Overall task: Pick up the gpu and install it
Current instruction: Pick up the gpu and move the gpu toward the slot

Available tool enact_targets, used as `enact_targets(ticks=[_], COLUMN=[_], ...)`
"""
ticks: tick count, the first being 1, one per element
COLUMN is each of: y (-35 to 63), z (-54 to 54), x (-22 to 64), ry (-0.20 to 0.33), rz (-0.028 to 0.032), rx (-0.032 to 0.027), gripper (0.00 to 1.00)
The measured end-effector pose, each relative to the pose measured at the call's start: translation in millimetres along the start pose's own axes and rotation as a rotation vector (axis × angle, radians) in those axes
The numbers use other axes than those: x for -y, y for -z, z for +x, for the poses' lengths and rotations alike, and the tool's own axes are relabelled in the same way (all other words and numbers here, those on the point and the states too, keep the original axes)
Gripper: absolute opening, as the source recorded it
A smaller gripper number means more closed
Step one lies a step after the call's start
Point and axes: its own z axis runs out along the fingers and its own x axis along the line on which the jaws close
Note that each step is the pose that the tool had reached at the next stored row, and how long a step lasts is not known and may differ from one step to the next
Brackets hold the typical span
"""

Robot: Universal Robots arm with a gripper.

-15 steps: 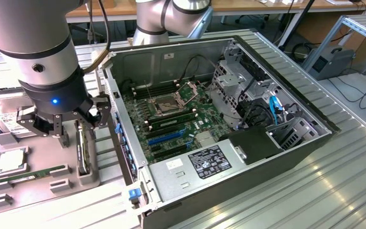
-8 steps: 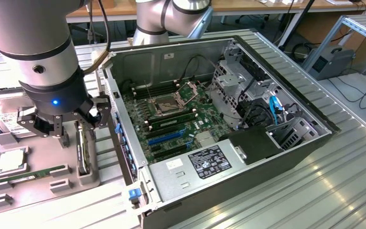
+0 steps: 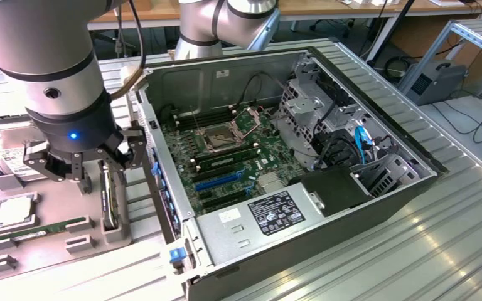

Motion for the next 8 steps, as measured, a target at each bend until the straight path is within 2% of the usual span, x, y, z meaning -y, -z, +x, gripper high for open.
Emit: enact_targets(ticks=[8], y=[-2.1], z=[0.0], x=[0.1], ry=[0.0], rz=[0.0], rx=[0.0], gripper=[0.54])
